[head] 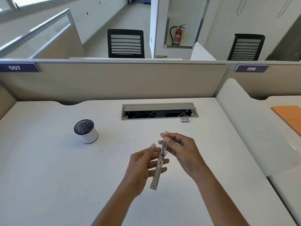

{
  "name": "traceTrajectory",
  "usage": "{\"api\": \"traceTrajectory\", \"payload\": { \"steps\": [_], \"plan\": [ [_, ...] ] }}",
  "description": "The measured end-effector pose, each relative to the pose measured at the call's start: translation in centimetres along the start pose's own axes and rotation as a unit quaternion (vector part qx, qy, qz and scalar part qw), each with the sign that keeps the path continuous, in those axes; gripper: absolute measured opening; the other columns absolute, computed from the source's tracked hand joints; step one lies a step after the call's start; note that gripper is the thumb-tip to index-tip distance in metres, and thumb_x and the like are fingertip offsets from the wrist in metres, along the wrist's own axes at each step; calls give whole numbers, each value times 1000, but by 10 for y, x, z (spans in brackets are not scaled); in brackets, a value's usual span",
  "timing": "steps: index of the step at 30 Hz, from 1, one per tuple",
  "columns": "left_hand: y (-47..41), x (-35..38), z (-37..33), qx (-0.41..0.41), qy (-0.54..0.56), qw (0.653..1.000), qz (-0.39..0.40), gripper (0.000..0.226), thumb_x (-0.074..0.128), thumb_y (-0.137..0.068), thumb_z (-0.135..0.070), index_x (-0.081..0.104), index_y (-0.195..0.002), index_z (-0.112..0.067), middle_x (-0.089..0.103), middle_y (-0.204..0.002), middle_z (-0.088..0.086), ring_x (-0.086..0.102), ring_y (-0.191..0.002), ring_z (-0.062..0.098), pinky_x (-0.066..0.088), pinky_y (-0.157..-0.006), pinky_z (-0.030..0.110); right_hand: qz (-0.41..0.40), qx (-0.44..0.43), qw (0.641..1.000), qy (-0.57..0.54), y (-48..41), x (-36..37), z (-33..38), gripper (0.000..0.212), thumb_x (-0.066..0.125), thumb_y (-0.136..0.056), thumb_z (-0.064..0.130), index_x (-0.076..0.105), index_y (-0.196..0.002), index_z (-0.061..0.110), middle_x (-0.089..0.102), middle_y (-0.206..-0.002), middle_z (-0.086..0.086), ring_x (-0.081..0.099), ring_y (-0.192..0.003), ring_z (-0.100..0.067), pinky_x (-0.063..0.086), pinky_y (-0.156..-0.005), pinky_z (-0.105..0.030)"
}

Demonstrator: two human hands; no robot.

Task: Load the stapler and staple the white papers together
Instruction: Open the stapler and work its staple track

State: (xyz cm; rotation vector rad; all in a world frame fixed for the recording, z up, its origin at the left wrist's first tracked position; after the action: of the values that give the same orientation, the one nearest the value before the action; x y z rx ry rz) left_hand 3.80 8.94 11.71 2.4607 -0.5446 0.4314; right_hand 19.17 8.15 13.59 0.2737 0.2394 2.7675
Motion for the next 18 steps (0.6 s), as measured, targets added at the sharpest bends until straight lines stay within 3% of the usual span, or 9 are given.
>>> {"api": "traceTrajectory", "payload": {
  "steps": [5, 11, 18],
  "plan": [
    [4, -1, -6, -22, 62, 997, 27, 26, 61, -99, -14, 71, -114, 5, 75, -113, 25, 76, -100, 35, 65, -78, 44, 30, -2, 1000, -3, 4, 17, 13, 21, 63, -96, 3, 74, -114, 2, 75, -120, -5, 71, -112, -22, 58, -96, -35],
    [10, -5, -2, -28, 150, 988, 23, 26, 66, -95, -9, 71, -115, 8, 74, -108, 24, 75, -95, 31, 64, -80, 42, -65, -6, 998, -27, 15, 0, 15, 14, 69, -93, 6, 76, -106, 7, 77, -113, -1, 71, -112, -19, 59, -95, -37],
    [20, -1, -1, -21, 192, 981, 33, 22, 66, -93, -6, 75, -111, 3, 73, -106, 23, 73, -90, 30, 63, -81, 40, -102, -144, 966, 187, 40, 8, 39, 10, 76, -90, 11, 77, -95, 20, 78, -82, 1, 75, -79, -19, 64, -76, -39]
  ]
}}
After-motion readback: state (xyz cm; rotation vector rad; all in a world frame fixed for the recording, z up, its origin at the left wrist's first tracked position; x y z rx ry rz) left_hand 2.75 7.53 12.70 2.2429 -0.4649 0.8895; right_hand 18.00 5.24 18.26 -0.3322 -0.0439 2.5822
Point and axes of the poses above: each hand's wrist, its own y-axis away from the middle knuckle, its own x-axis out of the palm, z = x × y, the point moved 8 cm from there along -y, towards the middle knuckle
